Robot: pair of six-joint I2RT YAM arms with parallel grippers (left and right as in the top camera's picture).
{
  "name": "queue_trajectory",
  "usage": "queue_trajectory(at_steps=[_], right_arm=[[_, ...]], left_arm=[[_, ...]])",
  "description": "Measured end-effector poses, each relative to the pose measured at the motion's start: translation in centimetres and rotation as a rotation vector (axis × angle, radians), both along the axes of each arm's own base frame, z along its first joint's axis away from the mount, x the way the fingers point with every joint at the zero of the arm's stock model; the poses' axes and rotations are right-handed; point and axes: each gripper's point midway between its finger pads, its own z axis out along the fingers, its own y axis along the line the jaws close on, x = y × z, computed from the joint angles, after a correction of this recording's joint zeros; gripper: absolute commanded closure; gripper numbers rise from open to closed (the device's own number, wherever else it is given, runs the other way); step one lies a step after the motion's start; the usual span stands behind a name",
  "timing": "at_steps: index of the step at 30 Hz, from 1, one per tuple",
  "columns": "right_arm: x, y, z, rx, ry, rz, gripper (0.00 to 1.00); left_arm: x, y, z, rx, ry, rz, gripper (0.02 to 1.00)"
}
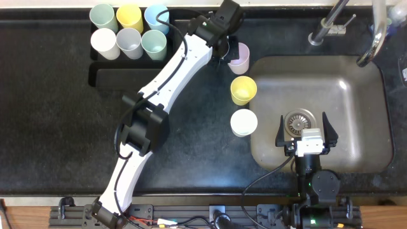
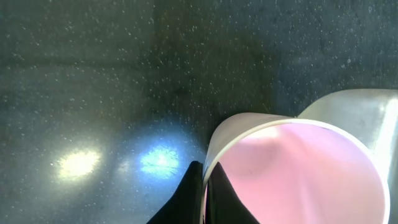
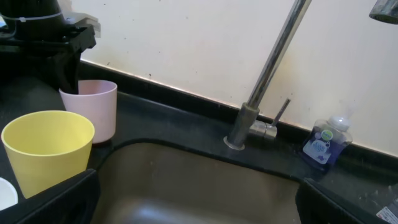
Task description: Store Cups
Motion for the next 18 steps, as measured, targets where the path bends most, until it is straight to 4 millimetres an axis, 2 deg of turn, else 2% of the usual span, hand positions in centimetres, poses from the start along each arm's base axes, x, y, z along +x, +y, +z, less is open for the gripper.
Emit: queue_trajectory(at_steps=[3, 5, 7, 9, 11, 13, 15, 16, 18], right_arm=[[0.0, 0.0, 0.0, 0.0, 0.0, 0.0, 0.005], [0.0, 0.0, 0.0, 0.0, 0.0, 0.001, 0.003], [0.0, 0.0, 0.0, 0.0, 0.0, 0.0, 0.003], [0.0, 0.0, 0.0, 0.0, 0.0, 0.0, 0.007], [0.0, 0.0, 0.0, 0.0, 0.0, 0.0, 0.003], [0.0, 0.0, 0.0, 0.0, 0.001, 0.0, 0.005], [0.0, 0.0, 0.0, 0.0, 0.0, 0.001, 0.005], [0.0, 0.0, 0.0, 0.001, 0.0, 0.0, 0.005], [0.0, 0.0, 0.0, 0.0, 0.001, 0.001, 0.007]], left_arm=[[-0.4, 0.5, 0.5, 0.008, 0.012, 0.003, 0.982], [-1.0, 1.6, 1.9, 0.018, 0.02, 0.015, 0.982], [-1.9, 3.3, 4.8, 0.032, 0.015, 0.033, 0.98], [-2.8, 5.6, 9.0, 0.039, -0.02, 0.064, 0.982], [-4.3, 9.3, 14.7, 0.048, -0.093, 0.121, 0.982], [-6.3, 13.8, 20.1, 0.053, -0.177, 0.216, 0.982], [-9.2, 19.4, 24.4, 0.057, -0.25, 0.354, 0.982], [-10.7, 22.4, 25.7, 0.056, -0.281, 0.434, 0.982], [-13.2, 27.5, 26.2, 0.062, -0.307, 0.589, 0.982]])
